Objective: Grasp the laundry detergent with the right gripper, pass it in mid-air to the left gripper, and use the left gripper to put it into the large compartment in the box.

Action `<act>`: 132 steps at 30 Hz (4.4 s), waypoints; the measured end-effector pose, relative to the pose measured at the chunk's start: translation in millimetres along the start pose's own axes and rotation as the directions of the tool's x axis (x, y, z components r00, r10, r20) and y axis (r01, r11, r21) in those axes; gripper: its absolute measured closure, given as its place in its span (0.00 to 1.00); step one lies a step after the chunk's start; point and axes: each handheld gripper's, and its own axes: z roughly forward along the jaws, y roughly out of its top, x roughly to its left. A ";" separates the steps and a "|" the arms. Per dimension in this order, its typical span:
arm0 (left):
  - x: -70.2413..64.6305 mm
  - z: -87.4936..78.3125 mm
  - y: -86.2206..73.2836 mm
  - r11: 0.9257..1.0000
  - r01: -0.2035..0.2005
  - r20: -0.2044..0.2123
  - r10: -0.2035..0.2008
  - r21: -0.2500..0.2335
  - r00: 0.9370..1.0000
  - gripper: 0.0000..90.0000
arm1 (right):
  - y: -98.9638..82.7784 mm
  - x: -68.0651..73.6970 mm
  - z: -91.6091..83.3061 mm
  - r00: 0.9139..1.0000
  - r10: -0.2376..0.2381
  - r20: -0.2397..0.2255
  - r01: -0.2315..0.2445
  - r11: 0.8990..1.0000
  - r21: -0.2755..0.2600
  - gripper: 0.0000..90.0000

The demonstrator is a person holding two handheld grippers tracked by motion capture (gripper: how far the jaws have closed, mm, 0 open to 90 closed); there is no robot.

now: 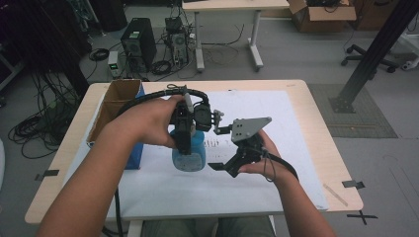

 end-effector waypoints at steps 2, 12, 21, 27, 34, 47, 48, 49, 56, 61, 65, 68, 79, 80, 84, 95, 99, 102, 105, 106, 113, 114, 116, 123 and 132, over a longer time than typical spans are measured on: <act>1.4 -1.7 -0.2 1.000 0.013 0.002 -0.013 0.002 1.000 0.43 | -0.2 -2.9 -6.8 1.000 0.007 0.009 -0.007 1.000 0.022 0.01; 15.1 -12.1 -10.3 0.992 0.123 0.045 -0.122 -0.011 0.991 0.43 | -3.8 -22.2 -40.5 0.999 0.041 0.035 -0.048 0.973 0.224 0.02; 30.5 -26.0 -24.3 0.957 0.287 0.053 -0.285 -0.040 0.957 0.42 | -10.5 -38.3 -66.7 0.995 0.061 0.079 -0.083 0.940 0.330 0.02; 41.2 -37.8 -33.8 0.917 0.397 0.050 -0.394 -0.052 0.918 0.42 | -13.1 -46.3 -75.4 0.992 0.072 0.106 -0.106 0.922 0.371 0.02; 50.6 -53.4 -45.7 0.858 0.510 0.079 -0.506 -0.053 0.859 0.42 | -15.1 -52.2 -82.0 0.991 0.079 0.110 -0.117 0.908 0.402 0.03; 69.7 -87.3 -72.0 0.712 0.700 0.043 -0.699 -0.049 0.714 0.42 | -16.5 -58.3 -88.5 0.989 0.084 0.122 -0.128 0.899 0.418 0.03; 71.3 -89.4 -74.1 0.697 0.715 0.041 -0.714 -0.049 0.699 0.42 | -16.7 -58.4 -89.6 0.989 0.078 0.122 -0.122 0.900 0.418 0.03; 73.1 -91.0 -76.3 0.684 0.728 0.042 -0.727 -0.048 0.685 0.42 | -17.0 -58.5 -90.6 0.990 0.076 0.122 -0.121 0.902 0.415 0.03; 85.3 -104.8 -91.2 0.582 0.812 0.074 -0.809 -0.034 0.583 0.42 | -18.1 -60.2 -93.5 0.989 0.079 0.127 -0.126 0.899 0.420 0.03; 91.7 -116.4 -99.7 0.498 0.867 0.052 -0.865 -0.026 0.499 0.42 | -17.7 -62.5 -93.3 0.989 0.084 0.125 -0.129 0.897 0.423 0.03; 96.5 -124.5 -112.7 0.424 0.905 0.038 -0.904 -0.032 0.425 0.42 | -18.2 -63.7 -91.5 0.989 0.085 0.121 -0.129 0.895 0.426 0.03; 98.6 -130.7 -127.1 0.361 0.932 0.041 -0.931 -0.042 0.362 0.42 | -18.2 -63.9 -90.7 0.989 0.086 0.121 -0.130 0.895 0.427 0.03; 100.2 -139.7 -170.1 0.167 0.985 0.037 -0.985 -0.035 0.168 0.42 | -20.2 -67.8 -91.0 0.988 0.093 0.120 -0.136 0.894 0.426 0.03; 99.9 -140.1 -174.6 0.156 0.987 0.041 -0.987 -0.037 0.158 0.42 | -20.3 -67.9 -91.4 0.988 0.094 0.119 -0.136 0.894 0.427 0.03; 98.1 -142.4 -189.6 0.114 0.993 0.045 -0.992 -0.037 0.115 0.42 | -20.2 -69.4 -93.8 0.988 0.097 0.122 -0.141 0.891 0.431 0.03; 95.9 -135.3 -215.7 0.063 0.997 0.038 -0.997 -0.043 0.065 0.42 | -5.4 -75.0 -100.8 0.989 0.094 0.113 -0.138 0.859 0.492 0.03; 97.6 -128.8 -221.8 0.058 0.998 0.042 -0.997 -0.040 0.060 0.42 | 0.1 -76.1 -103.1 0.990 0.089 0.112 -0.135 0.850 0.510 0.03; 99.1 -122.3 -226.0 0.052 0.998 0.043 -0.998 -0.040 0.054 0.42 | 0.8 -76.8 -104.0 0.989 0.092 0.115 -0.138 0.849 0.510 0.03; 100.9 -114.0 -228.6 0.049 0.998 0.039 -0.998 -0.033 0.051 0.42 | -0.2 -77.0 -103.2 0.989 0.094 0.115 -0.140 0.846 0.514 0.03; 101.4 -110.8 -229.0 0.047 0.998 0.044 -0.998 -0.029 0.048 0.42 | -0.5 -76.9 -102.8 0.989 0.095 0.116 -0.142 0.845 0.515 0.03; 104.4 -92.9 -231.5 0.051 0.999 0.056 -0.997 -0.010 0.052 0.42 | -1.5 -77.6 -101.8 0.989 0.099 0.113 -0.143 0.840 0.523 0.03; 104.8 -90.5 -232.1 0.050 0.999 0.056 -0.997 -0.006 0.050 0.42 | -1.4 -77.6 -102.2 0.989 0.099 0.113 -0.144 0.840 0.523 0.03; 105.7 -85.6 -232.2 0.051 0.999 0.053 -0.997 0.002 0.051 0.42 | -0.8 -77.3 -103.1 0.988 0.102 0.117 -0.149 0.840 0.521 0.03; 107.5 -67.8 -231.3 0.056 0.998 0.059 -0.997 0.017 0.055 0.42 | -2.5 -76.5 -103.4 0.988 0.101 0.118 -0.149 0.841 0.521 0.03; 107.6 -40.4 -230.5 0.065 0.997 0.072 -0.995 0.031 0.063 0.42 | -3.7 -76.8 -102.6 0.987 0.112 0.116 -0.157 0.835 0.528 0.03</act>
